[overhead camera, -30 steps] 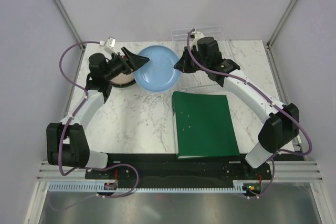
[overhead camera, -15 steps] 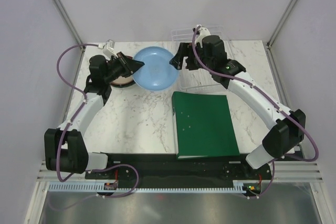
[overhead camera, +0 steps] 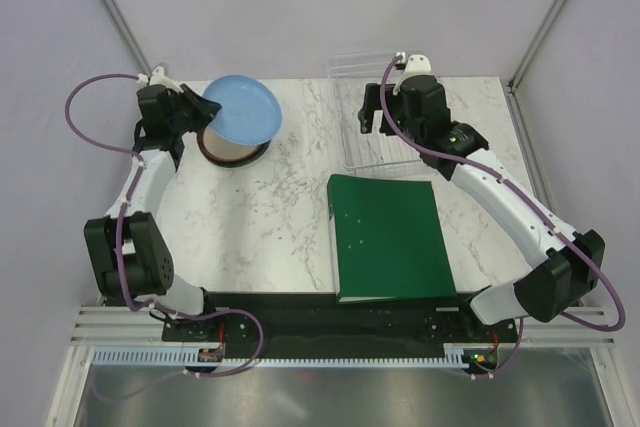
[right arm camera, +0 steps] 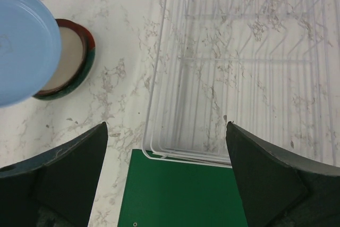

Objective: Unload the plates from the dish rack

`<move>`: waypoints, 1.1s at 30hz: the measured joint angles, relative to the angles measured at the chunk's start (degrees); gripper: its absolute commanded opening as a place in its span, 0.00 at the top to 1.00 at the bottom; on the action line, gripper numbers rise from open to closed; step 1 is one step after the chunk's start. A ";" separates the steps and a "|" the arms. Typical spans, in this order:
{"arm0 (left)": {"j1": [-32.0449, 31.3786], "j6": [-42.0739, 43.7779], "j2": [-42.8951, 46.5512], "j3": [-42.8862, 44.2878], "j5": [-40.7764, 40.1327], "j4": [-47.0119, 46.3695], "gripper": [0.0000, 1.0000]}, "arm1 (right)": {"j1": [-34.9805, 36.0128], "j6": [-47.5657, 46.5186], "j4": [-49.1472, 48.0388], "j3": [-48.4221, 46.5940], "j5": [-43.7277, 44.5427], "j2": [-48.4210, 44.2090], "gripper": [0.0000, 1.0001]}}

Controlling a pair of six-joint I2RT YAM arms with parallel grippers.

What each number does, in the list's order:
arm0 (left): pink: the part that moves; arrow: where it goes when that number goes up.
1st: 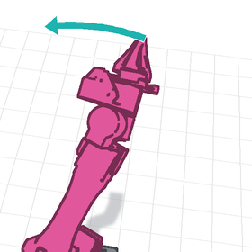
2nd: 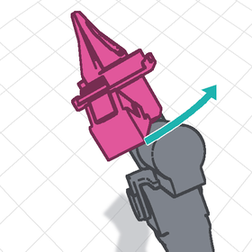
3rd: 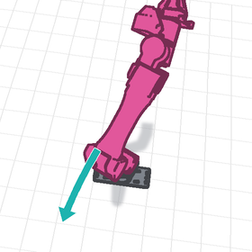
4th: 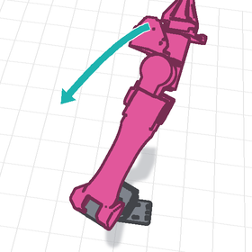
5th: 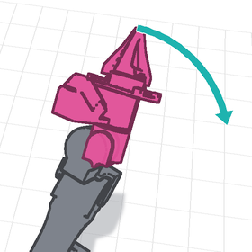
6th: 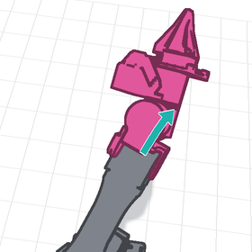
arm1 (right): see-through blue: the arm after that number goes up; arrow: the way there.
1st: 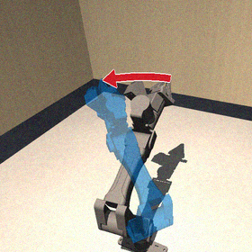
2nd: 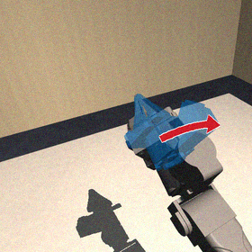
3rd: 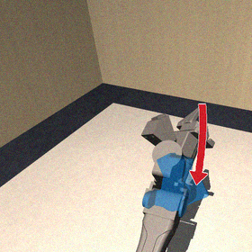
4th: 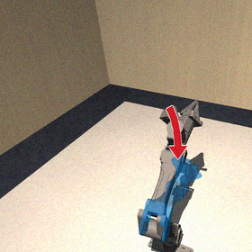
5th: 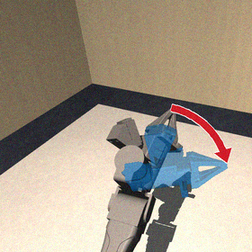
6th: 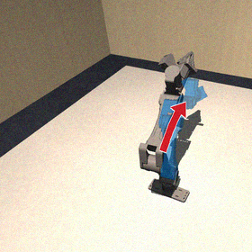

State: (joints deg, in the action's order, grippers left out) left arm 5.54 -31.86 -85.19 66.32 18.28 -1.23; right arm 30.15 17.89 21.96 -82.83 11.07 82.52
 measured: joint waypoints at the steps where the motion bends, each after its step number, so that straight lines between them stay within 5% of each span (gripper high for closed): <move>1: 1.60 0.11 -1.84 0.57 -0.20 0.17 0.98 | -0.20 -0.20 0.00 0.70 0.39 -0.02 0.02; 10: 7.63 0.46 -17.97 5.11 0.26 2.03 0.98 | -3.80 -1.18 1.44 3.76 1.01 0.24 0.02; 21: 8.79 0.28 -25.86 8.94 2.14 0.20 0.95 | -5.97 -1.27 1.20 6.43 -0.44 1.03 0.02; 22: 8.87 0.26 -26.03 8.94 2.40 0.07 0.89 | -6.05 -1.27 1.18 6.69 -0.55 1.03 0.02; 23: 8.92 0.28 -26.05 8.94 2.64 -0.11 0.61 | -6.05 -1.27 1.18 6.97 -0.70 1.03 0.02; 25: 8.96 0.39 -26.10 8.94 3.10 -0.26 0.30 | -6.08 -1.25 1.18 7.30 -0.87 1.03 0.02; 26: 8.98 0.39 -26.21 8.98 3.67 -0.20 0.01 | -6.12 -1.25 1.20 7.45 -0.96 1.03 0.02; 33: 8.85 1.79 -26.60 8.79 6.10 0.96 0.00 | -6.23 -1.20 0.94 7.85 -1.79 0.85 0.02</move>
State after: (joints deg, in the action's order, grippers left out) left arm 14.39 -30.06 -111.79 75.11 24.38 -0.27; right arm 23.92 16.69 22.90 -74.98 9.28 83.37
